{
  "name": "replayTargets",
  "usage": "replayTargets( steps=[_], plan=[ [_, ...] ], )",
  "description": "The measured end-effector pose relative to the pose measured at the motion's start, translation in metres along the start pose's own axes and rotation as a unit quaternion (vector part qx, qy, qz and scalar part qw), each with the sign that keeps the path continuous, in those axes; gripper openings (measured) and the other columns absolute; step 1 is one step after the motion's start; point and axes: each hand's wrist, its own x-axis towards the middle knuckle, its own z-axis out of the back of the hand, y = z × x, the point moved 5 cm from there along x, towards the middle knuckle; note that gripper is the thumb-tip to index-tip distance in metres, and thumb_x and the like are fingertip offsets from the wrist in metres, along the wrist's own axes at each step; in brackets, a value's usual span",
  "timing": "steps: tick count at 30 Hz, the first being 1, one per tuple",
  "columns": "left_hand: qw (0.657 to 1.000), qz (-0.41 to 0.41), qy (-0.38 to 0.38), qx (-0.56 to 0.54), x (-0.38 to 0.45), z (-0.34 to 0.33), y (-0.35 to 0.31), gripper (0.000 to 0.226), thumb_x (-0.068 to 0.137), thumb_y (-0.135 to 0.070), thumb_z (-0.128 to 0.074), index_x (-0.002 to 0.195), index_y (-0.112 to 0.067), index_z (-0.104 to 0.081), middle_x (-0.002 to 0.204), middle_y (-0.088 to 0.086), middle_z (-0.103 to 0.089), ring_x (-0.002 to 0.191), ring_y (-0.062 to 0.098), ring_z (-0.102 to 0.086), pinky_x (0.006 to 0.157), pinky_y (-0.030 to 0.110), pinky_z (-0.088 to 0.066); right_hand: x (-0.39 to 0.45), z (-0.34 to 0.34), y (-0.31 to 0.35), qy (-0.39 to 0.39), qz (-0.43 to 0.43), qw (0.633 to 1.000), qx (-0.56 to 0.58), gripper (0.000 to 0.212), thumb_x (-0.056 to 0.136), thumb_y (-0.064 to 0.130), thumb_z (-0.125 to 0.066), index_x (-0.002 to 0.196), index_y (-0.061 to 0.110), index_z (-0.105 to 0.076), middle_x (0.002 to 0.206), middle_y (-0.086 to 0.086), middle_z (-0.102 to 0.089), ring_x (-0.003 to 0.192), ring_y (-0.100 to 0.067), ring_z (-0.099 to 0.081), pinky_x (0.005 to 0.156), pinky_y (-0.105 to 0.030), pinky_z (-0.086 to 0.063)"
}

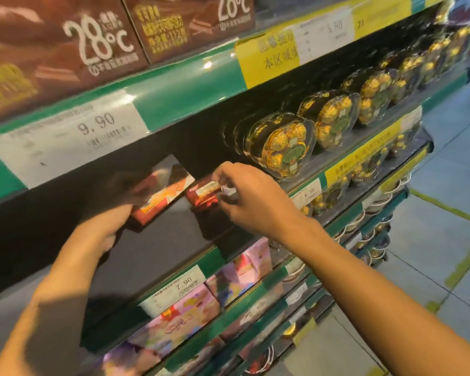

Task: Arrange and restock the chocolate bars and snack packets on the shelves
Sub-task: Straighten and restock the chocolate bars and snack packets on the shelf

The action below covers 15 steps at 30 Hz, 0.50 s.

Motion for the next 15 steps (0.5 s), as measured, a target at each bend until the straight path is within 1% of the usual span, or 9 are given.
replayTargets(
  steps=[2,4,5,7,9,10,12,13,15],
  plan=[
    [1.0,0.01,-0.019,-0.021,-0.003,0.02,0.014,0.021,0.083,-0.009,-0.073,0.094,-0.026,-0.065,0.108,0.013,-0.068,0.083,0.023,-0.063,0.07,0.033,-0.049,0.026,-0.011,0.003,0.057,-0.002,0.997,-0.052,0.05,0.083,0.028,-0.071,0.128,0.021,-0.05,0.119,-0.002,-0.059,0.107,-0.022,-0.056,0.086,-0.044,-0.053],
    [0.998,0.035,-0.038,-0.042,-0.007,0.036,0.029,0.02,0.082,-0.006,-0.074,0.092,-0.022,-0.067,0.107,0.015,-0.069,0.087,0.028,-0.064,0.074,0.037,-0.049,0.048,-0.026,0.001,0.156,-0.009,0.982,-0.109,0.069,0.086,0.033,-0.069,0.145,0.015,-0.037,0.135,-0.011,-0.05,0.123,-0.03,-0.049,0.098,-0.047,-0.048],
    [0.996,0.057,-0.045,-0.058,-0.009,0.042,0.038,0.017,0.081,-0.006,-0.074,0.089,-0.019,-0.068,0.104,0.016,-0.07,0.086,0.028,-0.065,0.076,0.038,-0.049,0.058,-0.033,-0.001,0.206,-0.011,0.968,-0.142,0.075,0.087,0.034,-0.068,0.148,0.012,-0.032,0.139,-0.015,-0.047,0.127,-0.034,-0.046,0.102,-0.047,-0.046],
    [0.991,0.099,-0.045,-0.084,-0.014,0.049,0.054,0.012,0.079,-0.011,-0.077,0.088,-0.016,-0.07,0.096,0.014,-0.073,0.083,0.027,-0.068,0.081,0.04,-0.054,0.071,-0.045,-0.011,0.296,-0.041,0.936,-0.186,0.08,0.087,0.032,-0.068,0.15,0.009,-0.026,0.143,-0.018,-0.043,0.13,-0.036,-0.044,0.103,-0.045,-0.045],
    [0.988,0.11,-0.045,-0.098,-0.018,0.053,0.062,0.013,0.078,-0.014,-0.079,0.089,-0.016,-0.071,0.089,0.009,-0.074,0.083,0.025,-0.068,0.094,0.044,-0.052,0.077,-0.051,-0.018,0.359,-0.093,0.912,-0.175,0.076,0.087,0.027,-0.068,0.149,0.01,-0.027,0.14,-0.016,-0.048,0.125,-0.034,-0.049,0.098,-0.042,-0.048],
    [0.988,0.108,-0.049,-0.103,-0.019,0.056,0.064,0.013,0.079,-0.014,-0.079,0.089,-0.015,-0.07,0.087,0.007,-0.073,0.083,0.024,-0.068,0.096,0.045,-0.052,0.079,-0.051,-0.019,0.376,-0.112,0.907,-0.152,0.07,0.088,0.023,-0.068,0.146,0.011,-0.032,0.135,-0.012,-0.053,0.122,-0.032,-0.052,0.091,-0.037,-0.051],
    [0.988,0.097,-0.051,-0.107,-0.021,0.059,0.068,0.016,0.079,-0.015,-0.079,0.091,-0.015,-0.07,0.092,0.009,-0.074,0.083,0.024,-0.07,0.094,0.046,-0.053,0.08,-0.05,-0.017,0.379,-0.112,0.908,-0.137,0.056,0.088,0.017,-0.07,0.138,0.013,-0.045,0.118,-0.006,-0.06,0.112,-0.025,-0.058,0.073,-0.024,-0.049],
    [0.989,0.089,-0.05,-0.107,-0.023,0.061,0.069,0.017,0.079,-0.016,-0.079,0.093,-0.015,-0.07,0.096,0.01,-0.074,0.083,0.024,-0.07,0.092,0.046,-0.054,0.081,-0.048,-0.015,0.37,-0.099,0.911,-0.149,0.05,0.087,0.016,-0.071,0.133,0.014,-0.05,0.112,-0.004,-0.062,0.106,-0.023,-0.06,0.07,-0.022,-0.047],
    [0.991,0.073,-0.051,-0.104,-0.027,0.065,0.071,0.021,0.08,-0.015,-0.079,0.099,-0.016,-0.07,0.099,0.01,-0.074,0.084,0.024,-0.071,0.088,0.044,-0.055,0.082,-0.043,-0.012,0.339,-0.069,0.917,-0.199,0.045,0.085,0.021,-0.074,0.126,0.014,-0.056,0.111,-0.006,-0.065,0.103,-0.024,-0.062,0.08,-0.029,-0.05]
  ],
)
